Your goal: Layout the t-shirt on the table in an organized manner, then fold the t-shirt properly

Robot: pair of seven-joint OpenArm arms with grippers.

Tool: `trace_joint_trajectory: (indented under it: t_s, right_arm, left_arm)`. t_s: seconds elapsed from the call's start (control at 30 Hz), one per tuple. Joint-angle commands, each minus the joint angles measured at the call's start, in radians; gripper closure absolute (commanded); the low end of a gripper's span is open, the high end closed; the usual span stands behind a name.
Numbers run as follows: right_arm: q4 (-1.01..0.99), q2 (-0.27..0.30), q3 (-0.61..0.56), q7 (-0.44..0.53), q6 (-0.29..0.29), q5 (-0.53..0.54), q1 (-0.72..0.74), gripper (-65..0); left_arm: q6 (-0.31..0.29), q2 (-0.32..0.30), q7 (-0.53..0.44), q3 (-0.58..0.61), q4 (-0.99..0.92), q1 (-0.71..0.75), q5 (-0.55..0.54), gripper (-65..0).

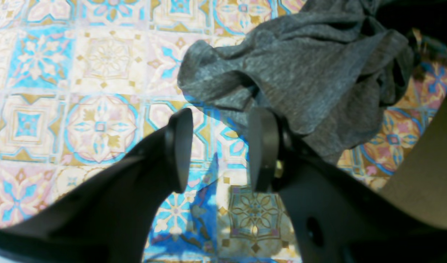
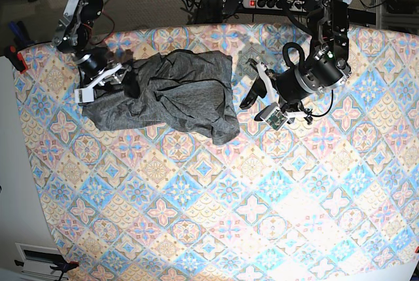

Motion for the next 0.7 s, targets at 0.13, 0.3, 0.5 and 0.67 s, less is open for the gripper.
trace_joint_trajectory:
  t_s: [0.13, 0.3, 0.5, 0.67]
  right_arm:
    - [0.030, 0.014, 0.002, -0.007, 0.006, 0.003, 0.001, -27.3]
    - [0.030, 0.014, 0.004, -0.008, 0.006, 0.003, 0.001, 0.0]
    - [0.028, 0.018, 0.004, -0.004, 0.006, 0.003, 0.010, 0.0]
    - [0.019, 0.021, 0.110, -0.008, -0.042, 0.003, 0.036, 0.0]
  left_arm:
    - [-0.002, -0.003, -0.022, -0.005, 0.019, -0.007, -0.015, -22.8]
    - [-0.002, -0.003, -0.020, -0.005, 0.019, -0.005, -0.015, -22.8]
    - [-0.002, -0.003, -0.023, -0.022, 0.019, 0.008, -0.013, -22.8]
    - [0.000, 0.002, -0.023, -0.068, 0.019, 0.022, -0.013, -22.8]
